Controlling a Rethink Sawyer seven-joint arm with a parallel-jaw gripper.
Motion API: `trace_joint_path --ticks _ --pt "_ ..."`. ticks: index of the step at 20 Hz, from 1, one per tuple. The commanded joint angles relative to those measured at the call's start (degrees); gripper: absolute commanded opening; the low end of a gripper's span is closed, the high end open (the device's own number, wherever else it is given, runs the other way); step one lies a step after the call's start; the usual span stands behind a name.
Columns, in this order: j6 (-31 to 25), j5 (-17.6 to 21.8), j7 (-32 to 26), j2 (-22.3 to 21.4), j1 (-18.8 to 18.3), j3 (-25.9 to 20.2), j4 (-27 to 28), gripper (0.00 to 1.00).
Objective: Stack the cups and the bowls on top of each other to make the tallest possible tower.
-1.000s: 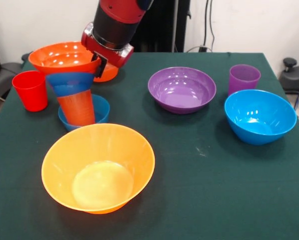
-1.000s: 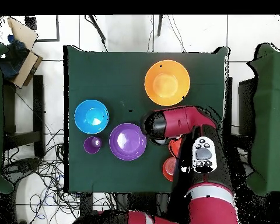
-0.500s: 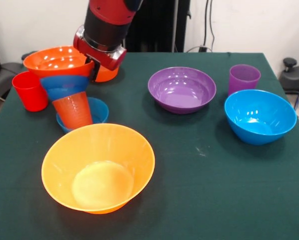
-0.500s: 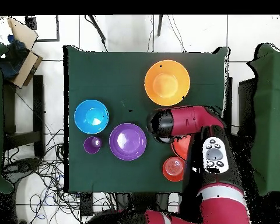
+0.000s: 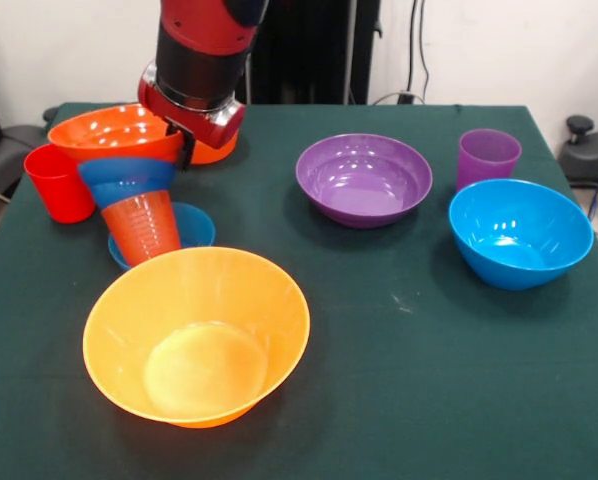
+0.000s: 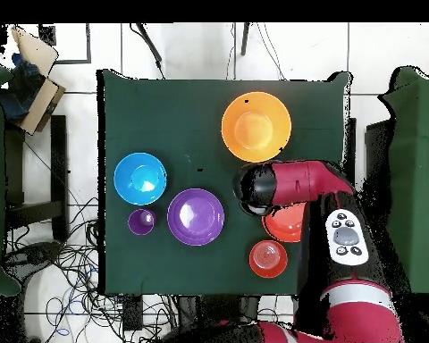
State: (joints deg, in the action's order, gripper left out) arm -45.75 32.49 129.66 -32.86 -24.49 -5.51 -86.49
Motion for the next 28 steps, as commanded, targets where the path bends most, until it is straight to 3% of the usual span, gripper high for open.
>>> trace_joint_path --ticks 1,8,17,28 --pt "-5.06 -1.82 -17.07 0.90 -1.69 -10.50 4.60 0.00" --pt "-5.91 -0.67 -16.41 0.54 -2.05 -11.64 4.89 0.00" --pt "-8.51 4.54 -16.33 0.04 1.51 -8.86 8.82 0.00" --pt "-12.27 5.56 -19.41 0.14 2.37 -8.79 11.54 0.00"
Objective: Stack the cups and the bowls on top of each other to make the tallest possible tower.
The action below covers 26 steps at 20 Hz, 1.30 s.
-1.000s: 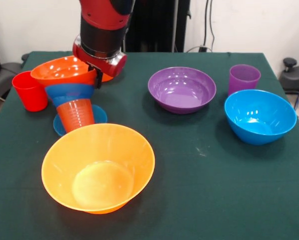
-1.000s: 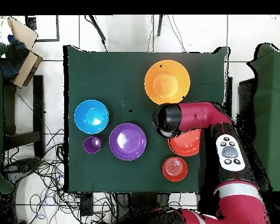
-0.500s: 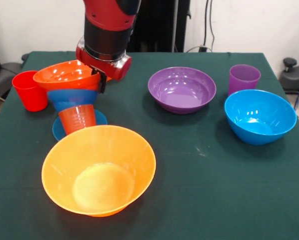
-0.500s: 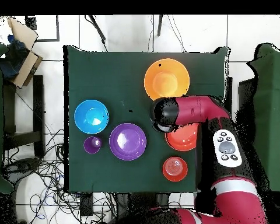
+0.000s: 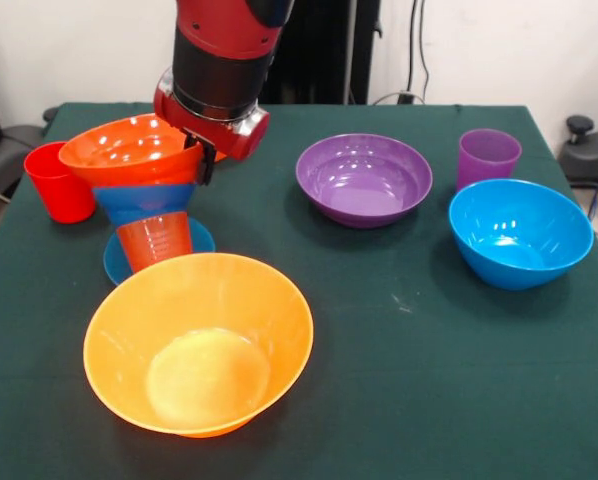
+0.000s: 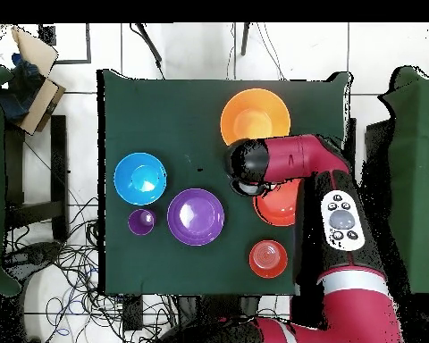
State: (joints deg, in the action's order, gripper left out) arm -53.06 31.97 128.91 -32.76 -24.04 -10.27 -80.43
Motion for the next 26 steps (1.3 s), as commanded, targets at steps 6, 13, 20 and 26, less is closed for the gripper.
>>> trace_joint_path --ticks 6,13,20,26 --pt "-11.51 5.74 -22.48 1.20 1.71 -5.42 9.12 0.00" --pt "-11.90 4.02 -24.77 1.70 0.15 -7.66 9.85 0.00" --pt "-13.11 0.83 -26.43 3.09 -0.59 -9.86 11.37 0.00" --pt "-6.62 -1.50 -23.67 4.60 -1.49 -11.72 9.24 0.00"
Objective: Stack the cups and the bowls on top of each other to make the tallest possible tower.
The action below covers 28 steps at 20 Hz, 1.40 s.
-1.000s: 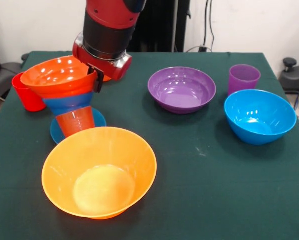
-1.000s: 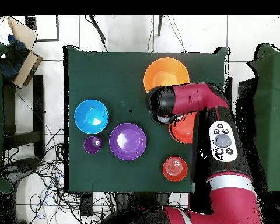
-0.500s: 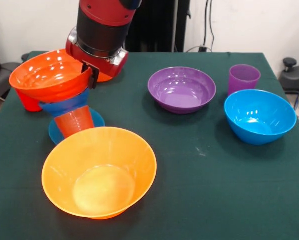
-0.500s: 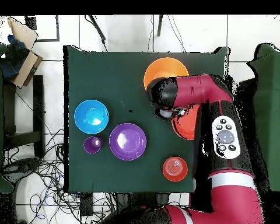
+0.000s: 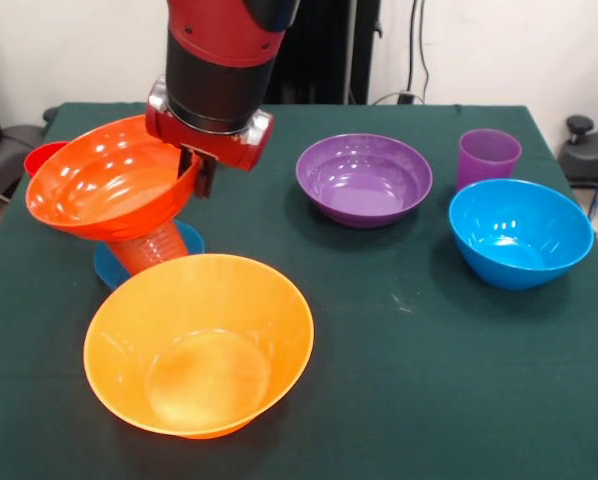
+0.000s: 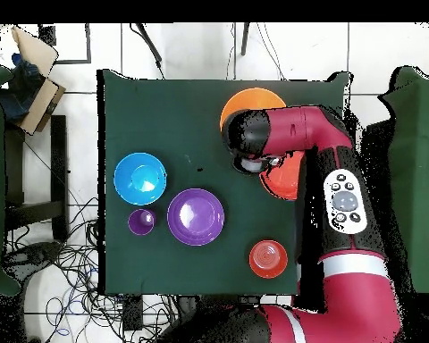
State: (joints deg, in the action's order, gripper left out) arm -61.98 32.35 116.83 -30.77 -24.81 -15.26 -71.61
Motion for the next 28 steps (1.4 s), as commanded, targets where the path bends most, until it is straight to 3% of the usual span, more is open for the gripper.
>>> trace_joint_path --ticks 1,14,28 --pt "2.83 -2.37 -11.89 2.77 -1.13 -7.30 -0.13 0.00" --pt "-1.21 -3.28 -6.66 2.49 0.89 -5.51 1.00 0.00" --pt "-9.55 -4.34 5.20 9.36 8.54 -1.91 16.91 0.00"
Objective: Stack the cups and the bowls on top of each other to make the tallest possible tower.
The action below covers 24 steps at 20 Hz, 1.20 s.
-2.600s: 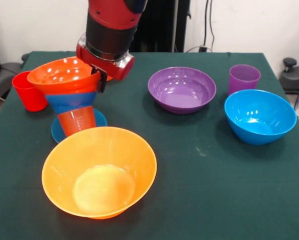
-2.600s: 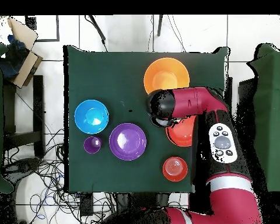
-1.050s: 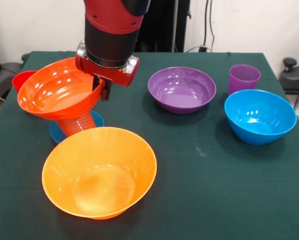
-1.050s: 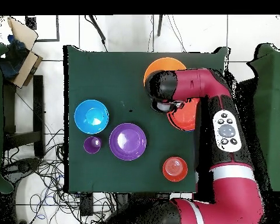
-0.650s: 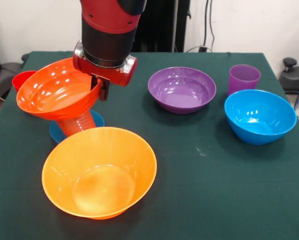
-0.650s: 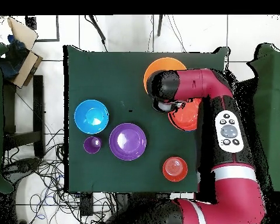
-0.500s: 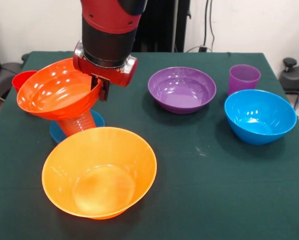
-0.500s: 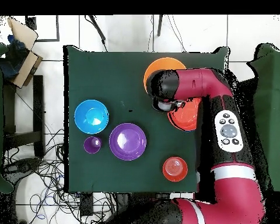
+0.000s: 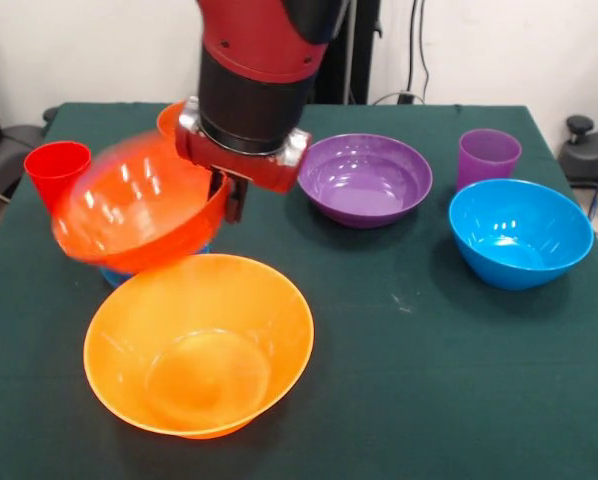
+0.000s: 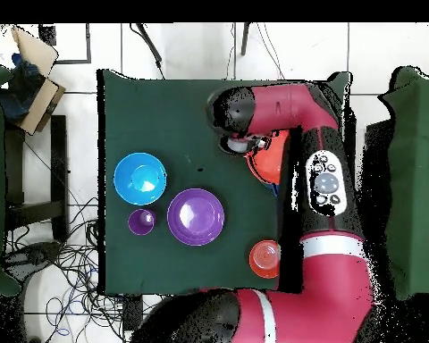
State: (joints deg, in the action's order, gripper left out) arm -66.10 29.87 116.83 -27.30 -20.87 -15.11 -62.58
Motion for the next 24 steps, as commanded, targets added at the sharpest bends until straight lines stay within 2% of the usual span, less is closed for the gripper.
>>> trace_joint_path --ticks 1,6,12,24 --pt "-6.07 -1.87 5.69 6.41 5.08 -1.63 9.09 0.00" --pt "-7.07 -3.68 7.15 9.09 5.93 -0.87 13.29 0.00" --pt "-8.96 -3.23 7.41 13.12 7.83 1.63 19.67 0.00" --pt "-5.31 -1.10 7.16 13.01 10.11 10.25 16.11 0.00"
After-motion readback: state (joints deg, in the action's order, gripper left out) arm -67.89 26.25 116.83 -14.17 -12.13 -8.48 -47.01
